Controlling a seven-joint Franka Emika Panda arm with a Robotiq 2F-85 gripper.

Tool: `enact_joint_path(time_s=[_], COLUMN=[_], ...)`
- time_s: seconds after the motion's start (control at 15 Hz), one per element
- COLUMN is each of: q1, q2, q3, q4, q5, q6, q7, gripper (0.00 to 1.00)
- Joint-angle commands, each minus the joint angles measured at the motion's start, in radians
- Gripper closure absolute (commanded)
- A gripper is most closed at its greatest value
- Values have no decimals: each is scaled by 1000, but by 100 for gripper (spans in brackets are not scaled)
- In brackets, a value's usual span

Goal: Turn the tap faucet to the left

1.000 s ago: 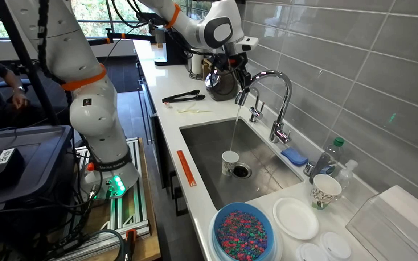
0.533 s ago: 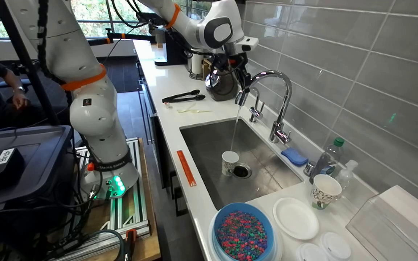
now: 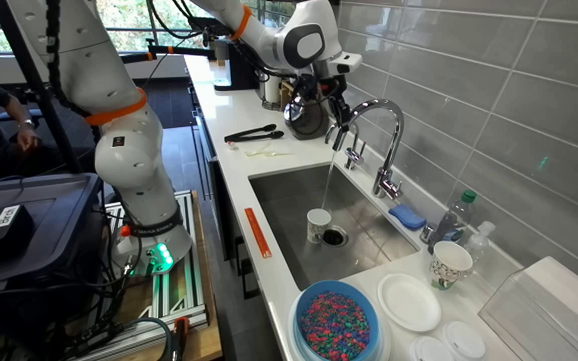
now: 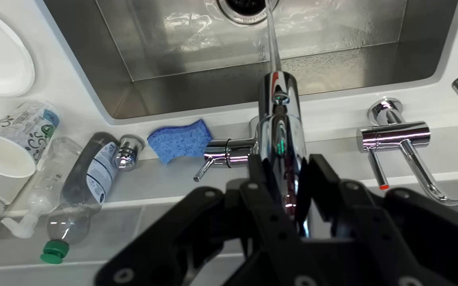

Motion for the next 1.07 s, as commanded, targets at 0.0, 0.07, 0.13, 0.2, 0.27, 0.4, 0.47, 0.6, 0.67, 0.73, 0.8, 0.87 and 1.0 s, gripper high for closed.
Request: enact_joint_path(time_s=[0.0, 0.07, 0.13, 0.2, 0.27, 0.4, 0.47, 0.6, 0.67, 0.73, 0.8, 0.87, 1.0], q1=[-32, -36, -39, -42, -44, -46, -46, -47, -46, -46, -41, -35, -22], q2=[-1, -1, 0, 1, 2, 3, 4, 5, 5, 5, 4, 4, 1], q3=[-13, -15, -17, -18, -19, -20, -20, -20, -21, -21, -22, -22, -19], q4=[9, 9, 9, 9, 10, 11, 11, 11, 11, 11, 10, 10, 7], q5=[-55, -58, -61, -65, -70, -75, -78, -81, -81, -81, -71, -64, -48], q6=[6, 5, 6, 5, 5, 4, 4, 4, 5, 5, 7, 6, 1], q7=[45, 46, 47, 47, 46, 45, 45, 44, 44, 43, 35, 27, 12], gripper=[92, 92, 92, 92, 92, 92, 92, 92, 92, 92, 92, 92, 92])
